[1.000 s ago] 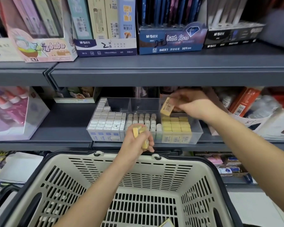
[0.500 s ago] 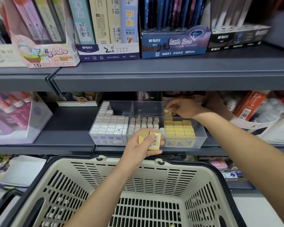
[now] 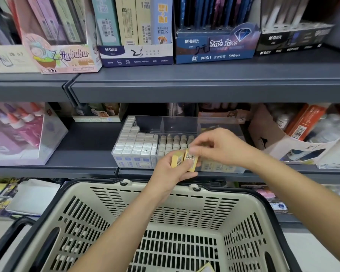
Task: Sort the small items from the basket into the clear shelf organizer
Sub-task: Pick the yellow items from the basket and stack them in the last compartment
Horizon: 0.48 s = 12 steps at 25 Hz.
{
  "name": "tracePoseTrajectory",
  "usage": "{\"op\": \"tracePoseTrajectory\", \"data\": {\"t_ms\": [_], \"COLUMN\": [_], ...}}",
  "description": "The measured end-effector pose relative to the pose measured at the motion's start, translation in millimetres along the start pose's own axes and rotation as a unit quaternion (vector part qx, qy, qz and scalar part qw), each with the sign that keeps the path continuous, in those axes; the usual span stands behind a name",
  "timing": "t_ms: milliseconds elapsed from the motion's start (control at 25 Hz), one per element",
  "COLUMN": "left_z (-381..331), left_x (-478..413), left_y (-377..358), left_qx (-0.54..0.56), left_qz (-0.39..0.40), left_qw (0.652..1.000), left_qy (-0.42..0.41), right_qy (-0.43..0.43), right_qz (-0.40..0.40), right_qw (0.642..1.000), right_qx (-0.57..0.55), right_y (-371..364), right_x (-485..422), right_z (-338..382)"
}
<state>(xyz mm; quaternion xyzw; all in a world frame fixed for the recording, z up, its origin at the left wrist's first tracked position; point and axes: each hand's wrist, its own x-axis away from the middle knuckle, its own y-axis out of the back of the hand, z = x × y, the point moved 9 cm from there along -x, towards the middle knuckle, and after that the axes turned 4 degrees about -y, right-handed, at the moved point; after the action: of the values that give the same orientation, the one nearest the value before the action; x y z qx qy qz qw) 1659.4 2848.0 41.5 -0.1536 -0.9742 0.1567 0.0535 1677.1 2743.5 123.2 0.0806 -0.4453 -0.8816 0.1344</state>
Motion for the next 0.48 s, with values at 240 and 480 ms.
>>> {"op": "tracePoseTrajectory", "data": {"t_ms": [240, 480], "left_z": [1, -5], "left_x": [1, 2], "left_y": [-2, -8], "left_qx": [0.032, -0.016], "left_qz": [0.013, 0.064], "left_qw": [0.999, 0.997], "left_qy": [-0.010, -0.037], "right_qy": [-0.026, -0.136], "right_qz": [0.008, -0.159], "right_qw": [0.988, 0.978], "right_qx": [-0.153, -0.004], "right_y": [12, 74], "right_x": [7, -29], "right_z": [-7, -63]}}
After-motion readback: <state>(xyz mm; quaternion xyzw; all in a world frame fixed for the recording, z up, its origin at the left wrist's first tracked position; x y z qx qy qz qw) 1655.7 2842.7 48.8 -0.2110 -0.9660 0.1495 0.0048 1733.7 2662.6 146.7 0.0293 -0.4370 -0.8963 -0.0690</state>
